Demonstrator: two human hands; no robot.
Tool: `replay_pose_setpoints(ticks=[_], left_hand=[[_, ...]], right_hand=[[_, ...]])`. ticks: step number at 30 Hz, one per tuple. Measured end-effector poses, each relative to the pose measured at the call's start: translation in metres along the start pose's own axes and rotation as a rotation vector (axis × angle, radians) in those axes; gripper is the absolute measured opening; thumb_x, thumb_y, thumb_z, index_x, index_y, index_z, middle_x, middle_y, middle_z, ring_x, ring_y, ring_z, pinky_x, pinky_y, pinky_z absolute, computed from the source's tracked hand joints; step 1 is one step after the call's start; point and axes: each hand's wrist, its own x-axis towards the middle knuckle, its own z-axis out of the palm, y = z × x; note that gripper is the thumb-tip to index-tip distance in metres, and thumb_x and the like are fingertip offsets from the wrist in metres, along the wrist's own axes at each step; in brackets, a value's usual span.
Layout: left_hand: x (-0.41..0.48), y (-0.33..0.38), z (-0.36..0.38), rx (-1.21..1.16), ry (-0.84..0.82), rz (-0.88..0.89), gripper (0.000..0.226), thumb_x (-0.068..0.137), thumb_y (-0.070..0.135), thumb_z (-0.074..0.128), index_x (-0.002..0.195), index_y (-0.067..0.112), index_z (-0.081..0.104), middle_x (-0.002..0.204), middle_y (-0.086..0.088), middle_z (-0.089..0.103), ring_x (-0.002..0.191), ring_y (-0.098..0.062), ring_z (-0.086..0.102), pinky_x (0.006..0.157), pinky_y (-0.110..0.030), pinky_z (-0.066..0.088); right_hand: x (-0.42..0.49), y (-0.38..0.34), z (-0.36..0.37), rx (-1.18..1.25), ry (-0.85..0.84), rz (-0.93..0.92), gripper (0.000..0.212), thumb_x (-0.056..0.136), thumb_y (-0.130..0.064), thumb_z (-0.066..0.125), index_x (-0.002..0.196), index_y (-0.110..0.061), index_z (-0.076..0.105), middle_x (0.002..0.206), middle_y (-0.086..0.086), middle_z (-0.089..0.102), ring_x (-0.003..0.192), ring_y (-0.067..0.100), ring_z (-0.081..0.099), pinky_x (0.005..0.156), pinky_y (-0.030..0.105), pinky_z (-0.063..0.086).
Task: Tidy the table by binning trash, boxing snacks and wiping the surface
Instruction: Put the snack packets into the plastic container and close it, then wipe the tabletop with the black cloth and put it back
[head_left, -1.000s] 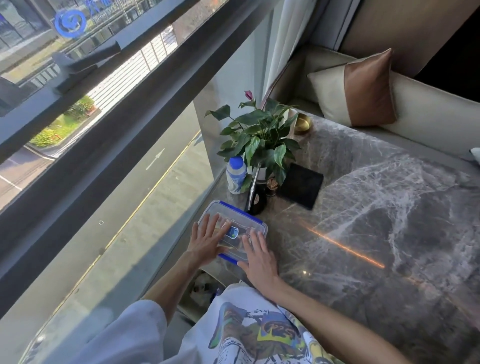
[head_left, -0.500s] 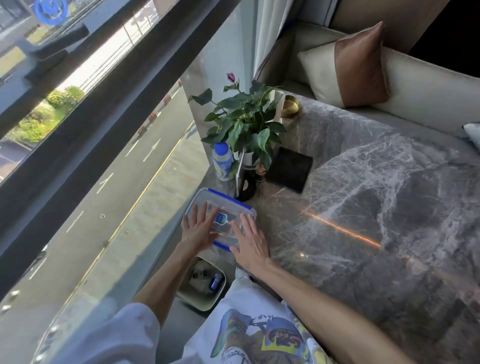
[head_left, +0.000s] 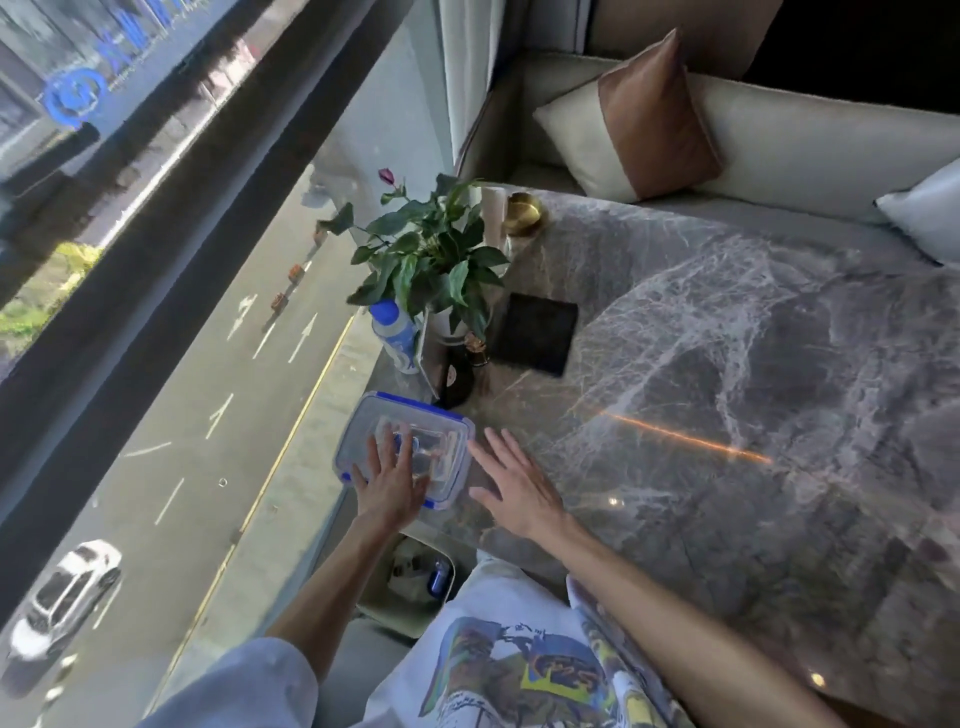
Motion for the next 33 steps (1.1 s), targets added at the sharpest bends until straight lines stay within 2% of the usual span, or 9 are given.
replay_pose_setpoints(ticks=[3, 5, 8, 13, 19, 26, 30, 33], left_hand=[[-0.015, 0.043, 0.010, 0.084, 0.050, 0.038, 0.066, 0.100, 0.043, 0.031, 0.155, 0.022, 0.001, 0.165, -0.007, -0.003, 0.151, -0.033, -0.012, 0.119, -0.063, 0.002], [-0.025, 0.077, 0.015, 0.164, 0.070, 0.119, 0.065, 0.100, 0.042, 0.031, 0.155, 0.021, 0.005, 0.165, -0.008, 0.004, 0.151, -0.033, -0.006, 0.119, -0.062, 0.001], [-0.036, 0.137, 0.026, 0.209, 0.058, 0.241, 0.059, 0.099, 0.040, 0.033, 0.153, 0.020, 0.020, 0.162, -0.006, 0.017, 0.152, -0.029, 0.005, 0.121, -0.058, 0.005], [-0.047, 0.228, 0.042, 0.153, 0.040, 0.307, 0.051, 0.099, 0.040, 0.034, 0.146, 0.020, 0.031, 0.154, -0.003, 0.032, 0.148, -0.024, 0.021, 0.118, -0.057, 0.014], [-0.056, 0.296, 0.054, 0.106, -0.004, 0.317, 0.047, 0.101, 0.040, 0.032, 0.144, 0.021, 0.032, 0.151, 0.001, 0.034, 0.147, -0.021, 0.022, 0.117, -0.059, 0.016], [-0.051, 0.303, 0.046, -0.018, -0.024, 0.198, 0.054, 0.101, 0.044, 0.029, 0.150, 0.020, 0.029, 0.155, -0.002, 0.035, 0.146, -0.023, 0.029, 0.119, -0.052, 0.021], [-0.024, 0.276, 0.022, -0.278, -0.022, 0.007, 0.054, 0.101, 0.042, 0.035, 0.149, 0.018, 0.032, 0.148, -0.011, 0.047, 0.132, -0.031, 0.049, 0.105, -0.041, 0.040], [0.011, 0.252, -0.003, -0.490, 0.012, -0.143, 0.054, 0.100, 0.039, 0.039, 0.147, 0.012, 0.035, 0.143, -0.017, 0.051, 0.129, -0.035, 0.051, 0.105, -0.039, 0.040]], right_hand=[[-0.037, 0.047, -0.022, 0.015, 0.067, 0.064, 0.069, 0.096, -0.049, 0.047, 0.155, -0.032, 0.014, 0.166, 0.001, 0.007, 0.153, 0.021, 0.002, 0.124, 0.042, 0.014], [-0.064, 0.085, -0.038, 0.009, 0.101, 0.128, 0.068, 0.097, -0.049, 0.046, 0.155, -0.030, 0.018, 0.166, 0.002, 0.010, 0.153, 0.021, 0.004, 0.124, 0.040, 0.014], [-0.106, 0.142, -0.063, -0.002, 0.150, 0.238, 0.067, 0.097, -0.050, 0.045, 0.155, -0.028, 0.021, 0.165, 0.002, 0.013, 0.153, 0.022, 0.010, 0.123, 0.040, 0.016], [-0.171, 0.217, -0.092, -0.024, 0.211, 0.374, 0.066, 0.095, -0.052, 0.045, 0.153, -0.028, 0.026, 0.164, 0.005, 0.017, 0.151, 0.023, 0.017, 0.122, 0.042, 0.017], [-0.221, 0.269, -0.111, 0.030, 0.237, 0.472, 0.063, 0.097, -0.053, 0.043, 0.153, -0.031, 0.026, 0.165, 0.002, 0.015, 0.153, 0.018, 0.010, 0.124, 0.042, 0.010], [-0.209, 0.287, -0.123, 0.013, 0.170, 0.484, 0.064, 0.097, -0.055, 0.041, 0.153, -0.030, 0.026, 0.164, 0.004, 0.018, 0.152, 0.021, 0.012, 0.123, 0.044, 0.013], [-0.154, 0.271, -0.129, 0.014, 0.142, 0.412, 0.064, 0.096, -0.057, 0.039, 0.153, -0.031, 0.025, 0.164, 0.003, 0.018, 0.152, 0.022, 0.014, 0.123, 0.045, 0.012], [-0.099, 0.246, -0.137, 0.001, 0.122, 0.348, 0.065, 0.096, -0.058, 0.038, 0.154, -0.030, 0.024, 0.164, 0.001, 0.019, 0.152, 0.021, 0.013, 0.123, 0.044, 0.013]])
